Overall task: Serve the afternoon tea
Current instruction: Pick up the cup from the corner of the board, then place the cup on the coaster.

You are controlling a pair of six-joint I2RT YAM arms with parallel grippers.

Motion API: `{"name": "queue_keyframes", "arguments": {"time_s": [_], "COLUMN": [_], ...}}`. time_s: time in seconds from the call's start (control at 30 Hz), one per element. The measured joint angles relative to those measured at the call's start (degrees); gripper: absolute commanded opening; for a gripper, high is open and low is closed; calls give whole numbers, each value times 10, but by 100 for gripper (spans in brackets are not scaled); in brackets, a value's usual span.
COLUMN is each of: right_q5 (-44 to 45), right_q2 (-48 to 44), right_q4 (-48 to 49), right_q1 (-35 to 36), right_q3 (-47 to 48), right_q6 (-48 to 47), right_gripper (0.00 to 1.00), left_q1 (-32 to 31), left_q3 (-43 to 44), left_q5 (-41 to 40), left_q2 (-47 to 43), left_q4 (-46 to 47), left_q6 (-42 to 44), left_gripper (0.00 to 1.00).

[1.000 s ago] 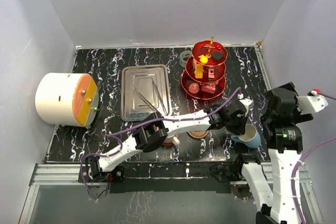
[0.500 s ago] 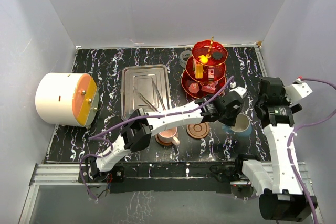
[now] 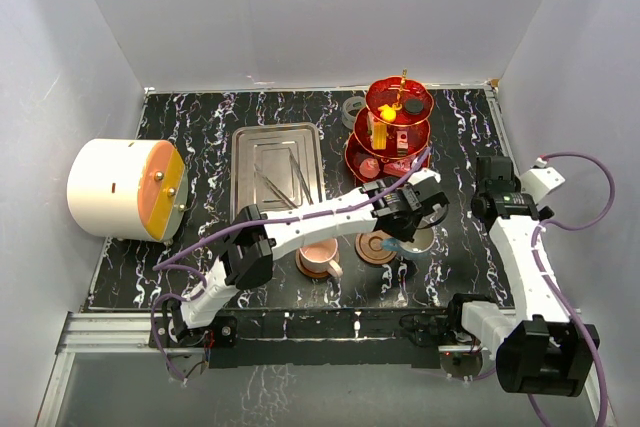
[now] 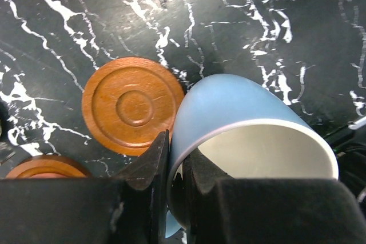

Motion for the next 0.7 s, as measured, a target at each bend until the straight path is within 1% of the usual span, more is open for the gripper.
{"name": "queue_keyframes", "arguments": {"time_s": [0.13,0.4,0.7], "right_q5": [-1,-2,-2], "right_q2": [12,11,11], "right_q4": [-2,-2,-2], "right_q1": [0,0,0], "right_q3": [-27,-38,-45], "right_q6": [0,0,0], "right_gripper": [85,85,85], "left_q1": [3,3,4], "left_q3": [-3,13,9], "left_q5": [-16,-56,-77], "left_q2": [0,0,0], "left_q4": [-29,-92,-128], "left_q6": [-2,-16,-69], "left_gripper": [0,0,0]}}
